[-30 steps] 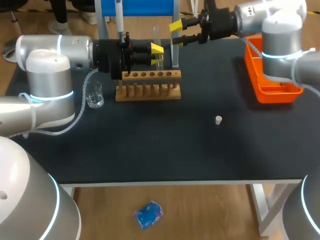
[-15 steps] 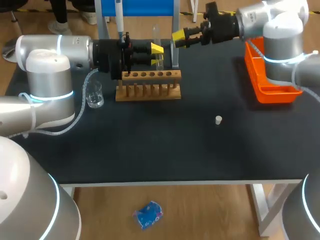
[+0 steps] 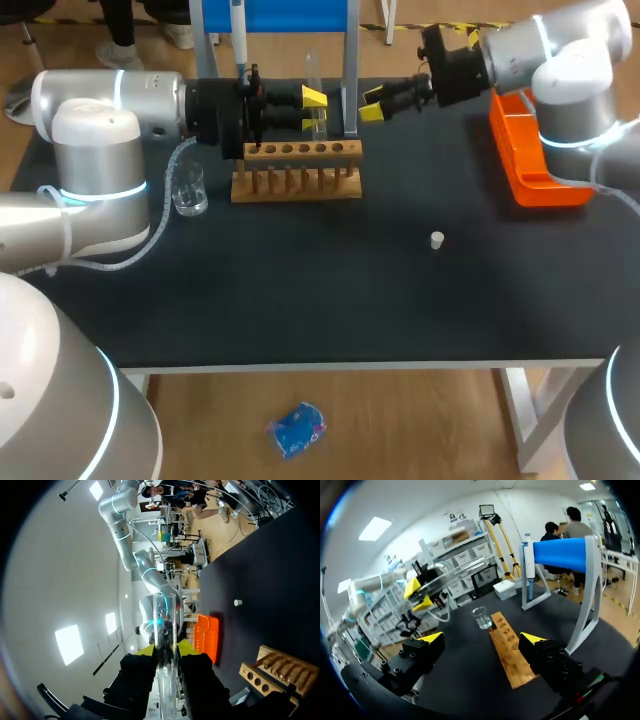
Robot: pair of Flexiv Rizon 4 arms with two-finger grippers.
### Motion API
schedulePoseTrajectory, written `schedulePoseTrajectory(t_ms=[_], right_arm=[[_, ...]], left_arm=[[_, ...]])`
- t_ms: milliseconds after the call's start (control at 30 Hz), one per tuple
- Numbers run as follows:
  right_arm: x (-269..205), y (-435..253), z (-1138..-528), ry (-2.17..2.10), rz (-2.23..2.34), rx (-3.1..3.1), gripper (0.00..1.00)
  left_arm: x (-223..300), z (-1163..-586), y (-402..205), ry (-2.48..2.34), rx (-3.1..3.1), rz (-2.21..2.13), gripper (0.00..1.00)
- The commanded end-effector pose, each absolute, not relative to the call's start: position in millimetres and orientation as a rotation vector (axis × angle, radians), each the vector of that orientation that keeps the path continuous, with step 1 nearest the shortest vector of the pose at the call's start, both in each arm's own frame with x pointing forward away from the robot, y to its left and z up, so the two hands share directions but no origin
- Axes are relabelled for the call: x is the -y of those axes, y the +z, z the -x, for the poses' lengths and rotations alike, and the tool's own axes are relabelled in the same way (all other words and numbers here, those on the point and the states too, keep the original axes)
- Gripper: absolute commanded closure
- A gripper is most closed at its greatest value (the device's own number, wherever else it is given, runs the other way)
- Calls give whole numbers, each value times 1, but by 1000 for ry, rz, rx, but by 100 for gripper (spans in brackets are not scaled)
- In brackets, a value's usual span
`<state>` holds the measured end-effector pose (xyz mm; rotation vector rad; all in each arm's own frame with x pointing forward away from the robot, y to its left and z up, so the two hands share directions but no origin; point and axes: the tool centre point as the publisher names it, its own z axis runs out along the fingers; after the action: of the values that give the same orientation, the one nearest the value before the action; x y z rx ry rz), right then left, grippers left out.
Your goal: Invert the test tube, pick up the pipette, mount the tip to pipette, aspirate from beaker and dispense into the tube, eject the tip, return the pipette, and cap with the stopper.
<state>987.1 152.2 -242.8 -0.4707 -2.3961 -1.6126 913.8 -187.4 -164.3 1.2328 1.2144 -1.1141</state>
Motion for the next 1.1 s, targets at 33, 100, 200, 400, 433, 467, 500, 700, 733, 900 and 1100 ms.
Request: schedulePoseTrajectory(t_ms=[33, 100, 200, 400, 433, 467, 500, 700, 733, 900, 1100], right_arm=[[-153, -236, -984, -1560, 277, 2671, 0], [-153, -236, -984, -1560, 277, 2671, 0], [-153, -236, -984, -1560, 277, 2671, 0], [-153, -246, -985, -1601, 239, 2689, 0], [-152, -249, -985, -1604, 231, 2712, 0], [-152, -249, -985, -1620, 232, 2696, 0], [-150, -250, -985, -1644, 235, 2670, 0], [-140, -243, -985, -1738, 163, 2678, 0], [-140, -243, -985, -1747, 138, 2690, 0], [-139, -244, -980, -1751, 20, 2746, 0], [-144, -260, -976, -1681, -23, 2789, 0]], left_arm=[[187, -913, -164, -1111, -1215, -1233, 100], [187, -913, -164, -1111, -1215, -1233, 100], [187, -913, -164, -1111, -1215, -1233, 100], [187, -913, -164, -1111, -1215, -1233, 100], [187, -913, -164, -1111, -1215, -1233, 100], [187, -913, -164, -1111, -1215, -1233, 100], [187, -913, -164, -1111, -1215, -1233, 100], [187, -913, -164, -1111, -1215, -1233, 100], [187, -913, -164, -1111, -1215, -1233, 100], [187, -913, -164, -1111, -1215, -1233, 100], [187, -913, -164, -1111, -1215, -1233, 100]])
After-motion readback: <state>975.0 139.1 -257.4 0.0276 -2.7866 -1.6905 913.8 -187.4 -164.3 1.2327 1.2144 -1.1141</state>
